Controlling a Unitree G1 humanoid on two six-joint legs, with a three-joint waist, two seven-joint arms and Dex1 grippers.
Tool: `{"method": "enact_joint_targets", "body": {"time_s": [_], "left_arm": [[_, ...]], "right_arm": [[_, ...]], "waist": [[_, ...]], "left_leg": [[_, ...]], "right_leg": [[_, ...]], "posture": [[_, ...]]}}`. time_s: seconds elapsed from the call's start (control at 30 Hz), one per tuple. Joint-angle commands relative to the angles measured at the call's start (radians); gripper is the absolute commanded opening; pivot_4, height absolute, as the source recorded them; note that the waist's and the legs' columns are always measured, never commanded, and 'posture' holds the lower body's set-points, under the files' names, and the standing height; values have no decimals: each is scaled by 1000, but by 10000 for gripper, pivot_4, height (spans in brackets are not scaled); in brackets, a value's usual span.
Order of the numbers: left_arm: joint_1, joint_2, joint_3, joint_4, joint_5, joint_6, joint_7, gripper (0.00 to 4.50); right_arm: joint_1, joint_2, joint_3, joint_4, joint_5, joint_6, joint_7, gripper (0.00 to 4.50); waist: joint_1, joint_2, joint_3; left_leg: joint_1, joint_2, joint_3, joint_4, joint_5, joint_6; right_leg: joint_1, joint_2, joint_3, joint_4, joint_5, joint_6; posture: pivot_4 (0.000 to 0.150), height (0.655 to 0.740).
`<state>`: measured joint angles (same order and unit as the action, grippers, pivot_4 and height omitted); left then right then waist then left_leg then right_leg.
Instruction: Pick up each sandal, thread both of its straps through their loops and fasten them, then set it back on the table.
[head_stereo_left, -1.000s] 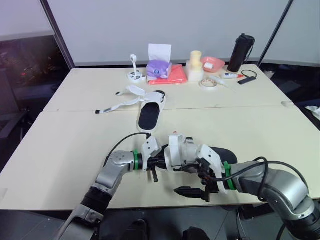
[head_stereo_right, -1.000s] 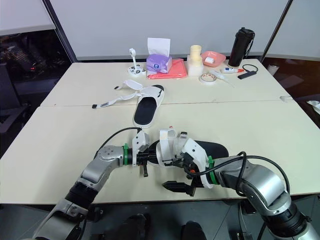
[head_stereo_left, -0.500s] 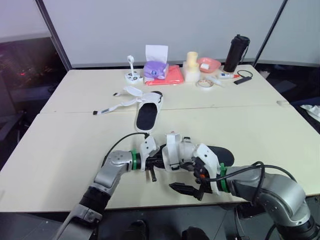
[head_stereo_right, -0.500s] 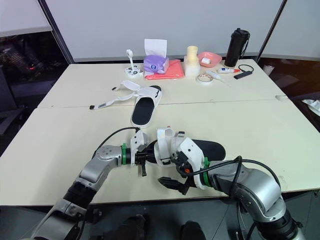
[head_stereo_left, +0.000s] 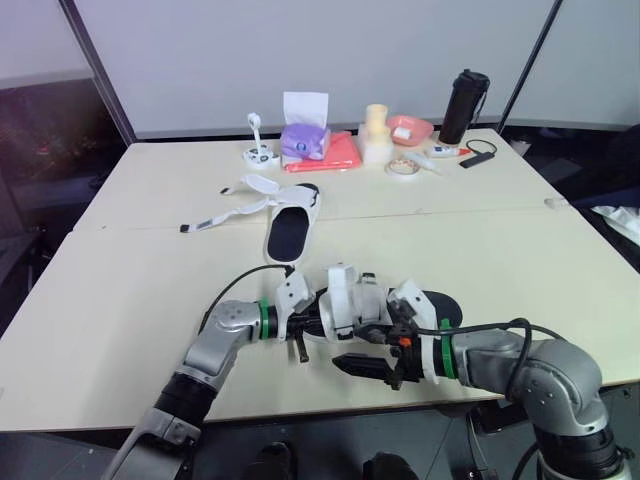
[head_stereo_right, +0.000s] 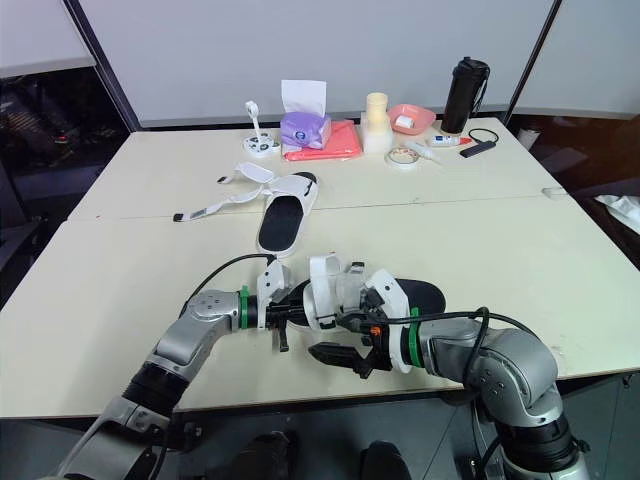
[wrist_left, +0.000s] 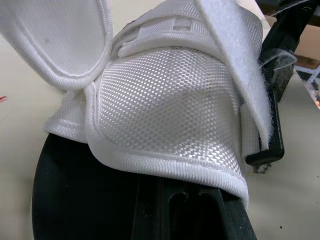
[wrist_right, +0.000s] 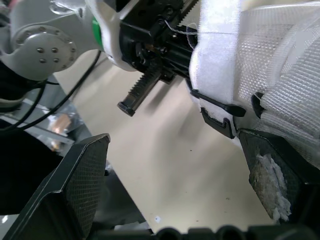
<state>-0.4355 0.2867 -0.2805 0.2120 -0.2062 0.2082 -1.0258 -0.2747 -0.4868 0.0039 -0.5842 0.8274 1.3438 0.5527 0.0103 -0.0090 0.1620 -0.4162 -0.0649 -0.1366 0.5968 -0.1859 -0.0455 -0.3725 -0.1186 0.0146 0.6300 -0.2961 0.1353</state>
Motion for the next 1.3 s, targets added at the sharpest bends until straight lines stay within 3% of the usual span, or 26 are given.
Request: {"method": "enact_joint_targets", "body": {"time_s": [0.03, 0.4, 0.5, 0.7, 1.0, 1.3], "left_arm": [[37, -12, -66, 33, 35, 35, -9, 0], [54, -10, -61, 12, 35, 37, 1, 0], [54, -11, -61, 13, 35, 37, 3, 0], [49, -19, -61, 20, 38, 33, 5, 0], [48, -24, -61, 21, 39, 33, 6, 0], [60, -20, -56, -8, 25, 63, 4, 0]], "right_arm": [[-40, -7, 41, 2, 44, -36, 68, 44232], [-81, -23, 109, 87, -12, -81, 74, 44232], [-79, -27, 112, 101, -22, -78, 69, 32038], [-72, -39, 118, 119, -42, -71, 63, 1009], [18, -107, 162, 92, -49, -75, 107, 377], [157, -327, 261, 6, -68, -235, 354, 377]], "waist": [[4, 0, 0], [4, 0, 0], [5, 0, 0], [5, 0, 0], [8, 0, 0], [8, 0, 0]], "left_leg": [[-1, 0, 0, 0, 0, 0], [-5, -5, -2, -1, 0, 0], [-5, -6, -2, -1, 0, 0], [-8, -7, -3, -1, 0, 0], [-8, -7, -3, 0, 0, 0], [-8, -7, -1, 0, 0, 0]], "right_leg": [[0, 0, 0, 0, 0, 0], [-3, -1, 0, -1, 0, 4], [-3, -1, 0, -1, -1, 3], [-4, -2, -1, -1, 0, 6], [-4, -2, -1, -1, 0, 6], [-2, -3, -3, -3, -2, 5]], "posture": [[1500, 7400], [1500, 7400], [1500, 7400], [1500, 7400], [1500, 7400], [1500, 7400]]}}
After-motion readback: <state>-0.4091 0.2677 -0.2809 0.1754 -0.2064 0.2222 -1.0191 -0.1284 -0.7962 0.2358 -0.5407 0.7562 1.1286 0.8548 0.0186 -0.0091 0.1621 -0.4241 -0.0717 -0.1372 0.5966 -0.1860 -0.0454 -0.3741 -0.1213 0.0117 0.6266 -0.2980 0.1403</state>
